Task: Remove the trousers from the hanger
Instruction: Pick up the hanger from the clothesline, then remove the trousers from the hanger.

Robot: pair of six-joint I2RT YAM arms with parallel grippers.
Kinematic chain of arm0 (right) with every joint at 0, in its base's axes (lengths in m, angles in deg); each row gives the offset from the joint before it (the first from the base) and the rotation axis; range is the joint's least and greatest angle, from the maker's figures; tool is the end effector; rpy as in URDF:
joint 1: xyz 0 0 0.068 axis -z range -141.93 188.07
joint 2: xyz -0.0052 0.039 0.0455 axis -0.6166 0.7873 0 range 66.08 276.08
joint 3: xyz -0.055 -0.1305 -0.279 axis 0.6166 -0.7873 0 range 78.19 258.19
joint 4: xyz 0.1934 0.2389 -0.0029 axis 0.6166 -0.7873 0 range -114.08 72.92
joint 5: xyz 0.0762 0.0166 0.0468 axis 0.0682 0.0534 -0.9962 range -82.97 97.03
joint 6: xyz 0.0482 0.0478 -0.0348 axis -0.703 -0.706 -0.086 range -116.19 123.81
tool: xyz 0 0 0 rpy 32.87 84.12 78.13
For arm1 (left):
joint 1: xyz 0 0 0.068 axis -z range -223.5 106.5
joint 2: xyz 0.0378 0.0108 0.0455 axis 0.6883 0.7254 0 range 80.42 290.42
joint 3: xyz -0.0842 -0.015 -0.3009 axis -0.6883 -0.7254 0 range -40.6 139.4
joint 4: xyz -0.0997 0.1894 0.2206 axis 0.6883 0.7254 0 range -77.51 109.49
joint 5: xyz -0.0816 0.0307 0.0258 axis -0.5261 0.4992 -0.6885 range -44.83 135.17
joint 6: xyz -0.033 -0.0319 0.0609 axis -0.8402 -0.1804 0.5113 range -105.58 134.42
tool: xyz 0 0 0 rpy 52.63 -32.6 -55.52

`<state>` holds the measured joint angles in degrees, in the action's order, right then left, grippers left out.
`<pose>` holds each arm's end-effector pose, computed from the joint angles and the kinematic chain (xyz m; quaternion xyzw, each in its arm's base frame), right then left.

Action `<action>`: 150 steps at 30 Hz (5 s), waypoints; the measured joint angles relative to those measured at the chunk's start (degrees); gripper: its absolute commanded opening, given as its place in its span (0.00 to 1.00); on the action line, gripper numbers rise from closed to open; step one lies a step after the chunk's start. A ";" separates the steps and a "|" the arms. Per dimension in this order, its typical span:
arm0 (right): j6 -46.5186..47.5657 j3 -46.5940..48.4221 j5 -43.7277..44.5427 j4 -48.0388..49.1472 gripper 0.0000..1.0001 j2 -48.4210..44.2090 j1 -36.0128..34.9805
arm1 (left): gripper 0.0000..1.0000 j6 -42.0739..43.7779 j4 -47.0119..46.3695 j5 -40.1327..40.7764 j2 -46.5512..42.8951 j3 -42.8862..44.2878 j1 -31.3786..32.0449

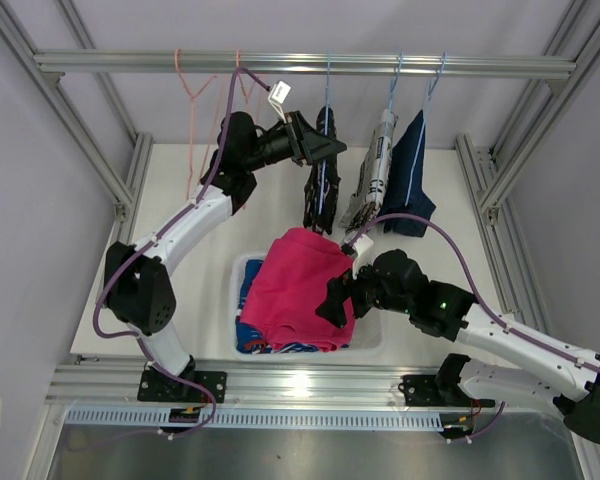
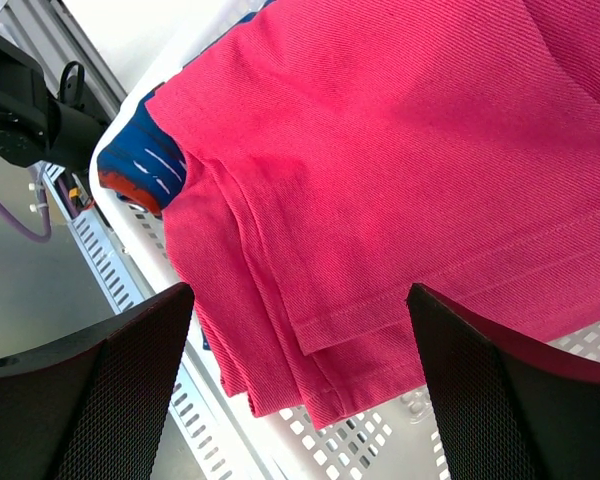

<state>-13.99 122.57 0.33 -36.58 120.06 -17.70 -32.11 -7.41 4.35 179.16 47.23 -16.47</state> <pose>0.1404 0.2197 0.3034 -0.3079 0.8041 0.3433 0.3751 0.4148 -0.2592 0.4377 0.1582 0.6449 -0.6080 0.4352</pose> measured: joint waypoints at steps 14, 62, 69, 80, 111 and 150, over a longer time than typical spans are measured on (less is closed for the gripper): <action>0.09 0.00 0.37 0.02 0.93 0.90 0.52 | 0.07 -2.97 2.84 0.46 4.35 2.95 -1.01; 0.09 0.00 1.77 0.07 0.93 0.00 -0.48 | 0.00 2.12 38.07 3.17 7.45 27.02 1.73; 0.09 0.00 1.77 0.09 0.93 0.00 -0.52 | 0.00 7.26 34.40 9.75 1.92 20.52 0.90; 0.11 0.00 1.77 0.11 0.93 -0.07 -0.55 | 0.00 9.79 31.45 13.53 -4.04 17.51 0.72; 0.79 10.23 10.88 -5.86 0.94 0.57 -1.79 | 0.00 31.17 56.26 44.26 -22.99 25.75 16.74; 10.21 18.21 44.98 22.45 0.96 25.05 -20.83 | 0.00 33.99 46.97 88.56 -46.40 -19.91 32.79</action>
<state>-3.79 140.77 45.31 -14.14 145.10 -38.53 1.88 39.56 92.92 132.76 27.32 16.31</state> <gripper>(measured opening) 0.956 0.012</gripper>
